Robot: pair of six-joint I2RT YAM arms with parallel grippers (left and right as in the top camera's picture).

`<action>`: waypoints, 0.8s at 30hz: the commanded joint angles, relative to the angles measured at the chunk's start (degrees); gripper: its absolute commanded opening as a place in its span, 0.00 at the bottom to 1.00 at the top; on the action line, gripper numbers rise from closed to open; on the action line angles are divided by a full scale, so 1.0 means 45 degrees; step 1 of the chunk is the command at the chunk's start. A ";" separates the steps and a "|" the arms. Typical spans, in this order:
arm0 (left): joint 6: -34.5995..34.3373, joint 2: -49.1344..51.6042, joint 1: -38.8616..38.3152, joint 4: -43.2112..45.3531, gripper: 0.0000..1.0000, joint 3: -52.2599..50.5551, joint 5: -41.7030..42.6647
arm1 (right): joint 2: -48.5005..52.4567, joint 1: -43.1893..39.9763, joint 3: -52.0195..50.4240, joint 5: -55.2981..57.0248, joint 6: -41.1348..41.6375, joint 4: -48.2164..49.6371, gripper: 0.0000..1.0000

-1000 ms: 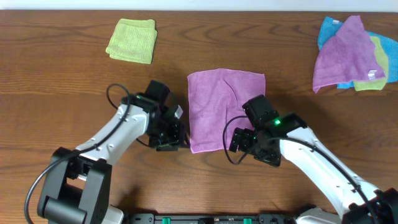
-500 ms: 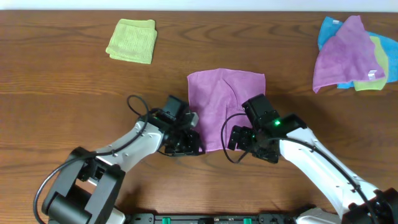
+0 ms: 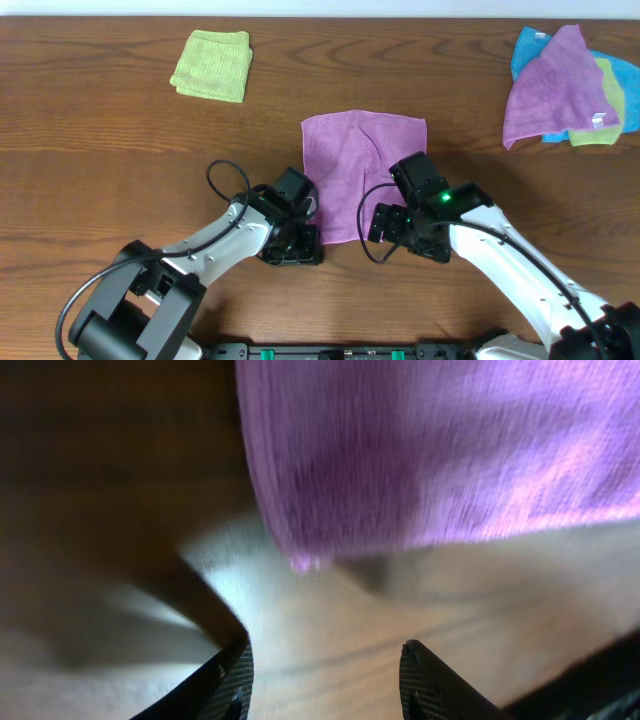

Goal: Fold the cloth

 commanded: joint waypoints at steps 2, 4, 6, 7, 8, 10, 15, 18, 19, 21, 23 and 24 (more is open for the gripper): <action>-0.0447 0.0053 -0.0010 0.0593 0.49 -0.0068 -0.1511 | -0.0126 -0.0044 -0.0063 0.0432 -0.0563 -0.0019 0.99; -0.0491 0.0053 -0.0015 0.1035 0.49 -0.0068 -0.1647 | -0.0126 -0.0044 -0.0063 0.0510 -0.0568 0.0034 0.99; -0.0491 0.0053 -0.0034 0.1083 0.49 -0.0073 -0.1831 | -0.0126 -0.0049 -0.0063 0.0510 -0.0641 0.0068 0.99; -0.0486 0.0053 -0.0034 0.1083 0.49 -0.0073 -0.1991 | -0.0126 -0.0044 -0.0063 0.0515 -0.0763 0.0073 0.99; -0.0495 0.0053 -0.0039 0.1132 0.49 -0.0083 -0.2244 | -0.0126 -0.0044 -0.0063 0.0520 -0.0806 0.0078 0.99; -0.0495 0.0053 -0.0039 0.1355 0.49 -0.0112 -0.2312 | -0.0126 -0.0044 -0.0063 0.0520 -0.0806 0.0087 0.99; -0.0957 0.0131 -0.0044 0.2050 0.49 -0.0534 -0.2307 | -0.0126 -0.0044 -0.0063 0.0690 -0.0899 0.0102 0.99; -0.1156 0.0272 -0.0044 0.2336 0.43 -0.0680 -0.2093 | -0.0126 -0.0049 -0.0063 0.0758 -0.1049 0.0097 0.99; -0.1229 0.0316 -0.0049 0.2370 0.42 -0.0680 -0.2089 | -0.0126 -0.0049 -0.0063 0.0758 -0.1098 0.0092 0.99; -0.1355 0.0325 -0.0049 0.2370 0.42 -0.0680 -0.2118 | -0.0126 -0.0049 -0.0063 0.0806 -0.1132 0.0097 0.99; -0.1452 0.0325 -0.0049 0.2395 0.33 -0.0680 -0.2123 | -0.0126 -0.0044 -0.0063 0.0937 -0.1137 0.0092 0.99; -0.1481 0.0325 -0.0049 0.2404 0.31 -0.0680 -0.2157 | -0.0126 -0.0049 -0.0063 0.1030 -0.1137 0.0083 0.99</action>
